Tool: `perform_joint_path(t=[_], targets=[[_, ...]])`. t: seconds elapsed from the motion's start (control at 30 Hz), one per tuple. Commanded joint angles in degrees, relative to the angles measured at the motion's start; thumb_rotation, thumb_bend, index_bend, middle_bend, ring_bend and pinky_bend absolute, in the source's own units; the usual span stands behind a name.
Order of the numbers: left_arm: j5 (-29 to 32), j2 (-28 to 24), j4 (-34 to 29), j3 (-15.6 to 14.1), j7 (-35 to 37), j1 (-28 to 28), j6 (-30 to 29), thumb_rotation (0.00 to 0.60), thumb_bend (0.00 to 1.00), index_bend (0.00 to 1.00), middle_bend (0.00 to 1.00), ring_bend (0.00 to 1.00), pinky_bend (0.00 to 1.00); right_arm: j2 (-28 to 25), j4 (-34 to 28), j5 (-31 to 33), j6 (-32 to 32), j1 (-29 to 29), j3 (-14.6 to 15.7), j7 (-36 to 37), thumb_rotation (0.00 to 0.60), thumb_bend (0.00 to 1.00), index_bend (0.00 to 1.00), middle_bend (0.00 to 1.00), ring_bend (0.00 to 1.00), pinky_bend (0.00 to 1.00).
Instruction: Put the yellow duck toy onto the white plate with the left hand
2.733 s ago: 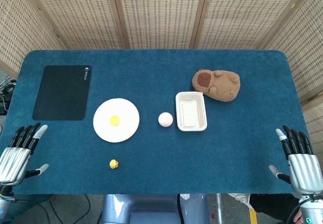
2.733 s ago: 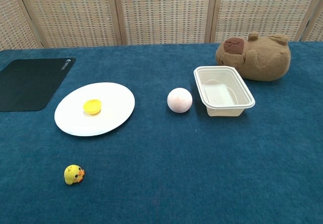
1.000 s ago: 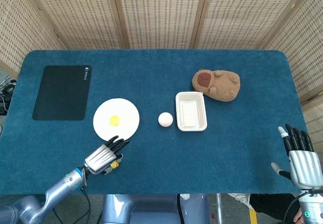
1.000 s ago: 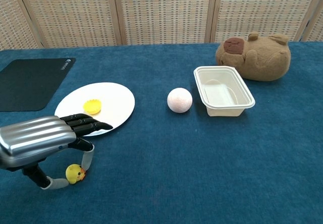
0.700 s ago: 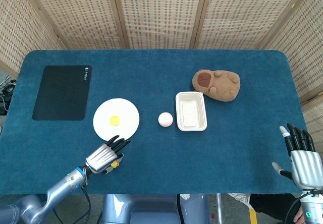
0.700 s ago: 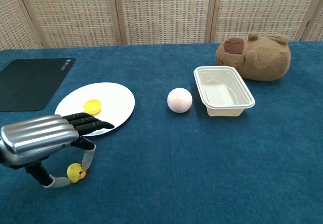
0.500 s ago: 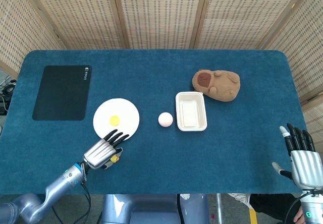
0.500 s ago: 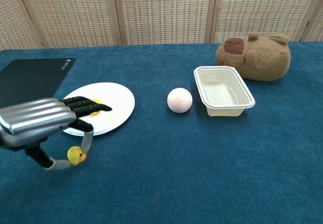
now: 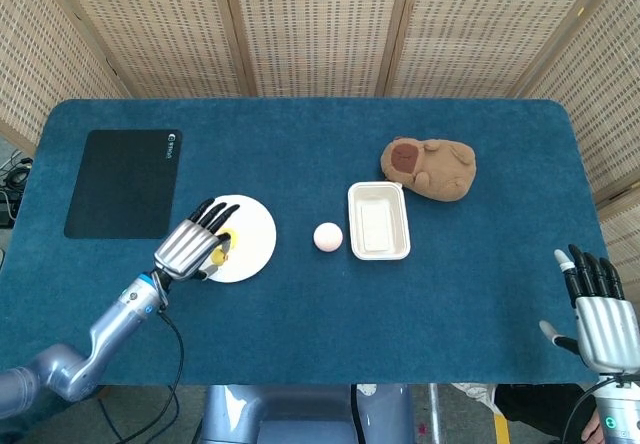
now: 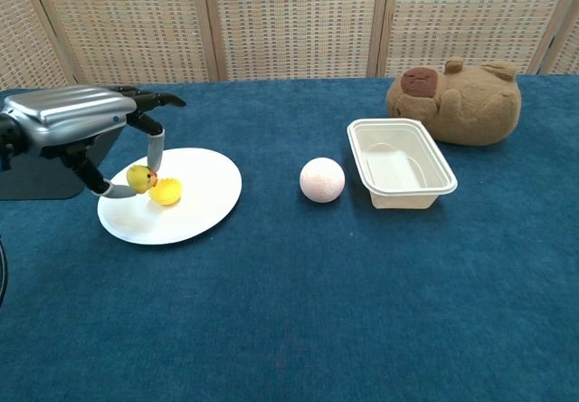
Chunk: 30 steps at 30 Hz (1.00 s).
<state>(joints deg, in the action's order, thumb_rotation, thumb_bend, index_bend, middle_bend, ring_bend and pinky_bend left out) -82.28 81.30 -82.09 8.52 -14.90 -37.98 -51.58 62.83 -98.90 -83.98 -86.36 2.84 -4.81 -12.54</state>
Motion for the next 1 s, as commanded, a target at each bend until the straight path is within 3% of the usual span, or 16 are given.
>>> perform_joint_path(t=[0.03, 0.23, 0.63, 0.73, 0.93, 1.0], targets=[[4.2, 2.7, 4.1, 1.9, -0.3, -2.6, 3.4, 0.6, 0.29, 0.56, 0.0, 0.0, 0.0, 0.0, 0.3, 0.7, 0.5, 0.3, -0.3, 0.2, 0.6, 0.0, 0.0, 0.0, 0.0, 0.0], [8.4, 6.7, 10.4, 2.6, -0.6, -5.1, 6.0, 0.6, 0.29, 0.56, 0.0, 0.0, 0.0, -0.3, 0.8, 2.3, 1.1, 0.5, -1.0, 1.2, 0.6, 0.0, 0.0, 0.0, 0.0, 0.0], [12.4, 10.0, 14.9, 2.3, -1.5, -6.8, 6.9, 0.6, 0.29, 0.55, 0.0, 0.0, 0.0, -0.9, 0.8, 2.9, 1.3, 0.6, -1.2, 2.7, 0.6, 0.0, 0.0, 0.0, 0.0, 0.0], [12.9, 10.2, 15.2, 2.0, -1.5, -7.1, 7.2, 0.6, 0.27, 0.45, 0.0, 0.0, 0.0, -0.9, 0.8, 2.9, 1.3, 0.6, -1.2, 2.7, 0.6, 0.0, 0.0, 0.0, 0.0, 0.0], [12.9, 9.5, 13.7, 1.6, 0.3, -7.2, 7.3, 0.6, 0.12, 0.16, 0.0, 0.0, 0.0, -0.9, 0.7, 2.8, 1.2, 0.6, -1.0, 2.6, 0.6, 0.0, 0.0, 0.0, 0.0, 0.0], [12.4, 9.0, 13.1, 1.5, 0.7, -7.1, 6.9, 0.6, 0.12, 0.13, 0.0, 0.0, 0.0, -0.9, 0.7, 2.7, 1.1, 0.5, -1.0, 2.6, 0.6, 0.0, 0.0, 0.0, 0.0, 0.0]])
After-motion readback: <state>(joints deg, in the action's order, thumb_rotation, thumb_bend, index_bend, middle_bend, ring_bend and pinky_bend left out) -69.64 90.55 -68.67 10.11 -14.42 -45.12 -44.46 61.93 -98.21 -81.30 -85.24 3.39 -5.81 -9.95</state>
